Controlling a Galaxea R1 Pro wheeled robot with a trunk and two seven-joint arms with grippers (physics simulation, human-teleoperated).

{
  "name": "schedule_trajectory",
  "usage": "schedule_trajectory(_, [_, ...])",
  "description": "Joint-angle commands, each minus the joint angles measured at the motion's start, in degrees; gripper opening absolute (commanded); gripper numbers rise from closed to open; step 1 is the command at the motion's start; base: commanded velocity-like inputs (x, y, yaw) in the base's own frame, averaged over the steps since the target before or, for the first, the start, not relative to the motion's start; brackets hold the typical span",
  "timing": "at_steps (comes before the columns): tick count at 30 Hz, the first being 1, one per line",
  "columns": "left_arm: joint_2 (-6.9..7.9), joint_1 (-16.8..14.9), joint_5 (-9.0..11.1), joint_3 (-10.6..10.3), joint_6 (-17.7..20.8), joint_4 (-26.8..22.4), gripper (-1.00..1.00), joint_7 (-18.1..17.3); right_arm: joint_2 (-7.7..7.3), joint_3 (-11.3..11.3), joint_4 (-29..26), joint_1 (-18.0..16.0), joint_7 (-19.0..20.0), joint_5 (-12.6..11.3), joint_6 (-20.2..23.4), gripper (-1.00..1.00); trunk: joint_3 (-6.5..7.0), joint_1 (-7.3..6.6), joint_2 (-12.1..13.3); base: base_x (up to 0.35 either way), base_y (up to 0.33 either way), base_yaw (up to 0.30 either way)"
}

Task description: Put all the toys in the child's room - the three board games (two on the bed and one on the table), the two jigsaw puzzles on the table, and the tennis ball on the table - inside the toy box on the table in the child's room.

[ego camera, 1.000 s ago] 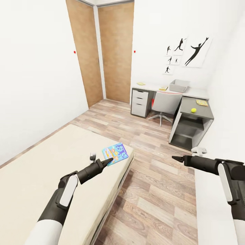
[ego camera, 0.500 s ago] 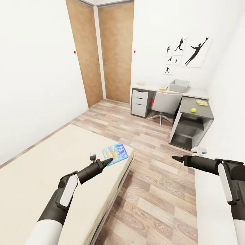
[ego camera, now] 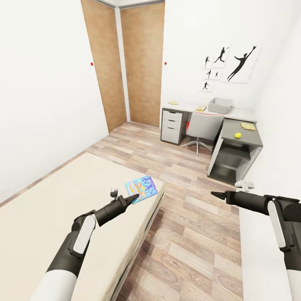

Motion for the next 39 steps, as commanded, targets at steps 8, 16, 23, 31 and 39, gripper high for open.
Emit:
schedule_trajectory(8, [0.88,-0.12,0.15,0.16,0.58,0.05,-1.00,-1.36,0.36,0.11,0.15,-0.95,0.03,-0.46,0.44,1.00,-0.11,0.03,-0.11,0.000,0.000,0.000])
schedule_trajectory(16, [1.60,-0.12,0.19,0.18,0.64,0.02,-1.00,-1.91,1.38,0.20,0.27,-1.37,0.01,-0.50,0.44,1.00,-0.11,0.03,-0.11,0.000,0.000,0.000])
schedule_trajectory(23, [1.79,-0.12,0.17,0.19,0.70,0.05,-1.00,-2.03,1.69,0.28,0.30,-1.42,-0.07,-0.52,0.44,1.00,-0.11,0.03,-0.11,0.000,0.000,0.000])
schedule_trajectory(31, [1.83,-0.12,0.14,0.20,0.73,0.06,-1.00,-2.04,2.54,0.36,0.30,-1.42,-0.17,-0.35,0.44,1.00,-0.11,0.03,-0.11,0.000,0.000,0.000])
schedule_trajectory(39, [1.88,-0.12,0.12,0.25,0.75,0.06,-1.00,-2.07,5.21,0.44,0.31,-1.42,-0.38,0.04,0.44,1.00,-0.11,0.03,-0.11,0.000,0.000,0.000])
